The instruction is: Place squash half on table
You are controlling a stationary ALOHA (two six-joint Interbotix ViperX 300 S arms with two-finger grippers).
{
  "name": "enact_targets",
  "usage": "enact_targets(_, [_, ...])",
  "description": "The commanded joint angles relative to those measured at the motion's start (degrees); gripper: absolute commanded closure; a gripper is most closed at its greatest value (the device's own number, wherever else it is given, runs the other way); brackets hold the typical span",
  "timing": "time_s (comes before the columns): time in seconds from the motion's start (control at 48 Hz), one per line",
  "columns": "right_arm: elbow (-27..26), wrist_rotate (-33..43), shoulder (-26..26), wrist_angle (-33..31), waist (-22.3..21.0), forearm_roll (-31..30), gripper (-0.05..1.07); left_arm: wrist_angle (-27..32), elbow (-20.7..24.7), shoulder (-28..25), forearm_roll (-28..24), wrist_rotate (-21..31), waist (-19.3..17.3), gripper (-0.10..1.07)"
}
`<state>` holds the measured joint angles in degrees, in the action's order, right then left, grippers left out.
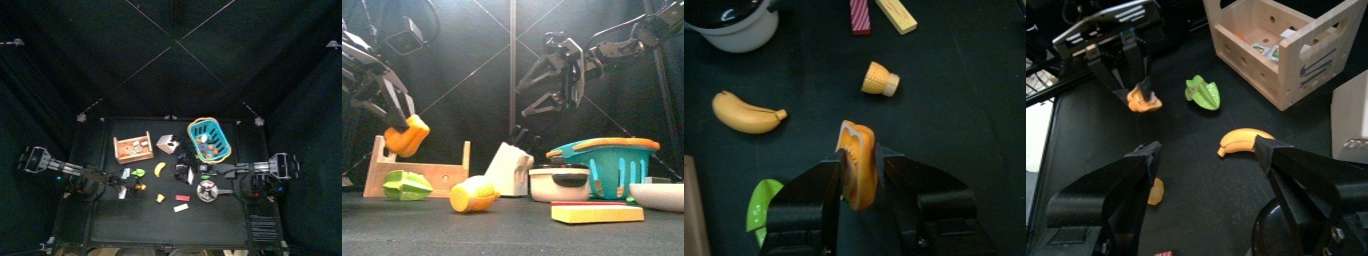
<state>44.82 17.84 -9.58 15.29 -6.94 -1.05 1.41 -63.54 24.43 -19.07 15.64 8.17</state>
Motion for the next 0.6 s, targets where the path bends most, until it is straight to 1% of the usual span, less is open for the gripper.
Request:
enact_targets(0.0, [-0.6, 0.1, -0.4, 0.5, 0.1, 0.1, 0.00, -3.2, 1.2, -4.1, -0.2, 0.0, 0.8, 0.27])
enact_targets(0.167, [-0.4, 0.1, 0.5, 0.3, 0.2, 0.1, 0.00, -4.0, 2.6, -11.5, -0.6, 0.1, 0.8, 0.22])
enact_targets(0.25, [-0.4, 0.0, 0.5, 0.3, 0.2, 0.1, 0.00, -4.0, 3.7, -13.8, -0.6, 0.1, 0.8, 0.18])
enact_targets(0.417, [-0.3, 0.1, 0.5, 0.3, 0.2, 0.2, 0.00, -3.9, 5.4, -16.3, -0.7, 0.0, 0.8, 0.09])
enact_targets(0.583, [-0.2, 0.0, 0.7, 0.3, 0.2, 0.2, 0.00, -3.9, 5.7, -16.5, -0.8, 0.0, 0.7, 0.08])
